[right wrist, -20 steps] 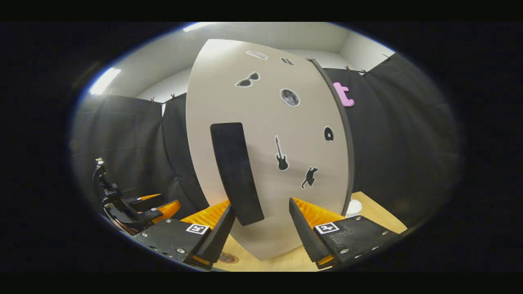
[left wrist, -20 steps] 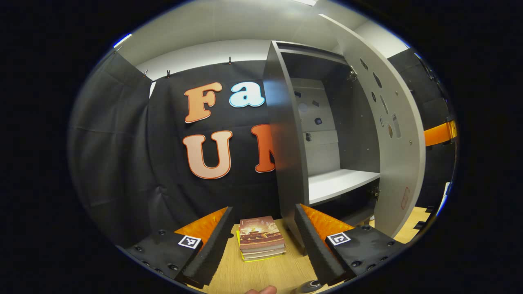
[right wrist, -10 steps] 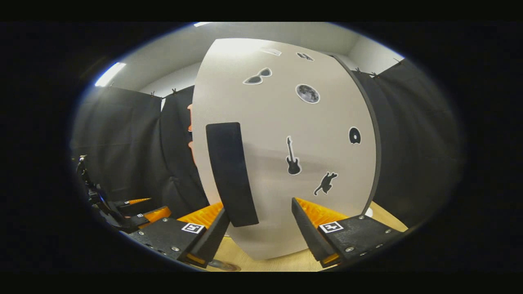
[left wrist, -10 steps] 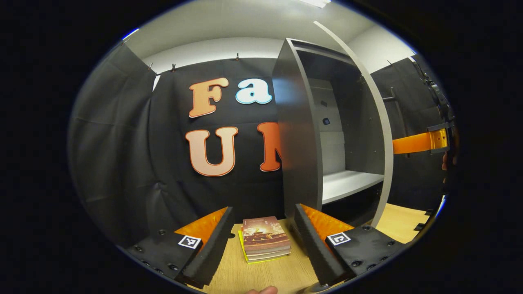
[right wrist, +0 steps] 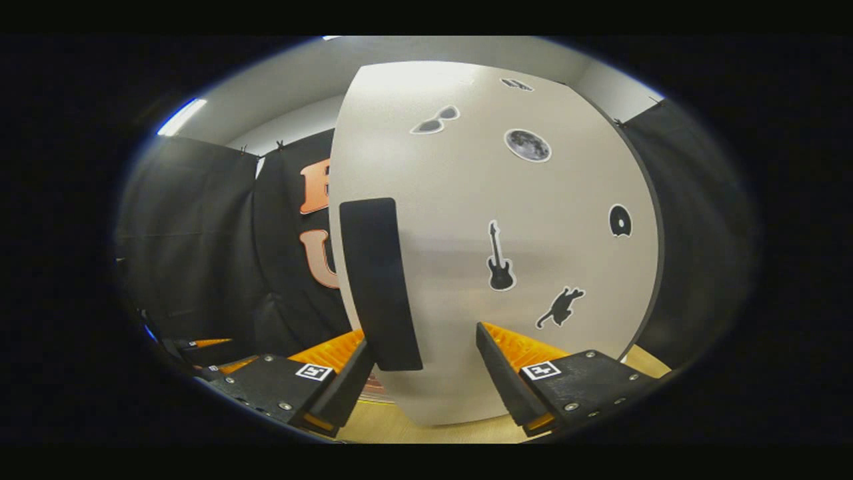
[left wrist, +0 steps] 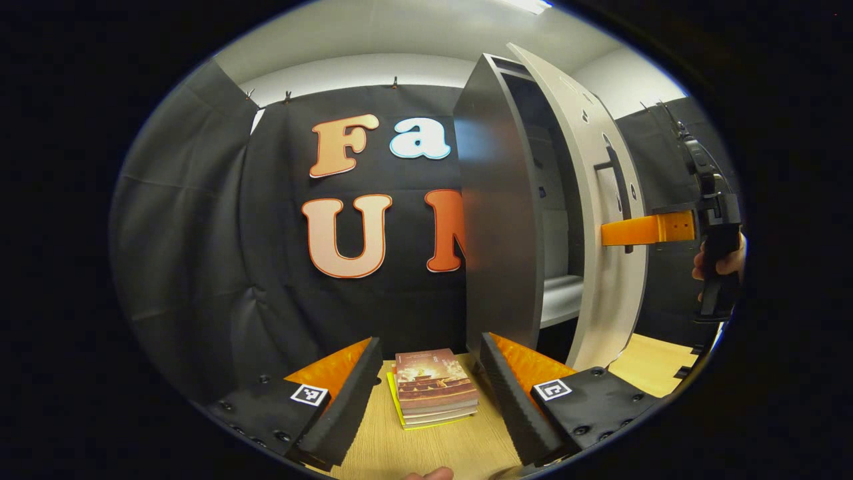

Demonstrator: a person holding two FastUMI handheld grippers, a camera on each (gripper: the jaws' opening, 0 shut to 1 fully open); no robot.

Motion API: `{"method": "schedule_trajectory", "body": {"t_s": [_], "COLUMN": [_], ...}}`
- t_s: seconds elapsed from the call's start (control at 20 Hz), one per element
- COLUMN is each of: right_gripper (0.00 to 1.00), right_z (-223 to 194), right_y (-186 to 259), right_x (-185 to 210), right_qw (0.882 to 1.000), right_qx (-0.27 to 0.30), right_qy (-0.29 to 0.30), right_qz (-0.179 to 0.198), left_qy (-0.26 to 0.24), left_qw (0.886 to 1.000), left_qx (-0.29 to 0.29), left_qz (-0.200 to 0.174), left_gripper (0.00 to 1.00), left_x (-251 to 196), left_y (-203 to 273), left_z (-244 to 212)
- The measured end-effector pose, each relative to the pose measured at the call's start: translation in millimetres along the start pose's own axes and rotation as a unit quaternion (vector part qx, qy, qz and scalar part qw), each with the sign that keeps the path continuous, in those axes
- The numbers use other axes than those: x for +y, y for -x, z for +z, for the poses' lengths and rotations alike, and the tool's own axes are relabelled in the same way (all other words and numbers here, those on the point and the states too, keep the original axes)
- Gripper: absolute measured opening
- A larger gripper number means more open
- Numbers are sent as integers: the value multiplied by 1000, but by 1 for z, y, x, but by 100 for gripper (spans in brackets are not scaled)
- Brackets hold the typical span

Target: Open the cabinet door with the right hand, grasp the bottle in the cabinet with the left hand and place it on the coaster, then close the cabinet door with the right hand.

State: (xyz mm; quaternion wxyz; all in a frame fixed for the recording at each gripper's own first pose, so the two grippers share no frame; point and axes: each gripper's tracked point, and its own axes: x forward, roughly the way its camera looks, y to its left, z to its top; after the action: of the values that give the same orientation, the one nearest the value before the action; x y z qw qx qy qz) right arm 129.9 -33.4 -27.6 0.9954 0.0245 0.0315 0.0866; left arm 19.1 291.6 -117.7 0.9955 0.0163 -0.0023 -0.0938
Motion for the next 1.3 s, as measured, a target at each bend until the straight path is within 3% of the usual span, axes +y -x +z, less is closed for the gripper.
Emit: {"method": "schedule_trajectory", "body": {"t_s": [0.2, 0.25, 0.35, 0.4, 0.7, 0.75, 1.0, 1.05, 1.1, 1.3], "right_gripper": [89, 88, 88, 88, 89, 89, 90, 90, 90, 90], "right_z": [-1, -1, -2, -2, -2, -2, -2, -2, -2, -2], "right_y": [-8, -8, -9, -10, -11, -12, -14, -14, -14, -16], "right_x": [2, 3, 2, 2, 2, 2, 2, 2, 1, 2], "right_qw": [1000, 1000, 1000, 999, 999, 999, 999, 999, 999, 1000], "right_qx": [-3, -4, -5, -7, -11, -12, -10, -10, -9, -6], "right_qy": [-4, -2, 12, 16, 14, 16, 15, 15, 13, 0], "right_qz": [-10, -16, -27, -32, -47, -47, -43, -42, -42, -31], "left_qy": [2, 3, 7, 8, 15, 16, 25, 26, 27, 25], "left_qw": [1000, 1000, 1000, 1000, 1000, 1000, 999, 999, 999, 999], "left_qx": [3, 4, 7, 8, 11, 10, 19, 20, 21, 11], "left_qz": [0, 0, -1, -1, 2, 5, 19, 20, 22, 24], "left_gripper": [100, 96, 100, 96, 97, 92, 99, 99, 92, 96], "left_x": [9, 9, 12, 13, 15, 15, 11, 9, 6, -9], "left_y": [-9, -12, -16, -18, -26, -26, -26, -25, -22, -5], "left_z": [-6, -8, -11, -12, -17, -17, -22, -22, -20, -3]}}
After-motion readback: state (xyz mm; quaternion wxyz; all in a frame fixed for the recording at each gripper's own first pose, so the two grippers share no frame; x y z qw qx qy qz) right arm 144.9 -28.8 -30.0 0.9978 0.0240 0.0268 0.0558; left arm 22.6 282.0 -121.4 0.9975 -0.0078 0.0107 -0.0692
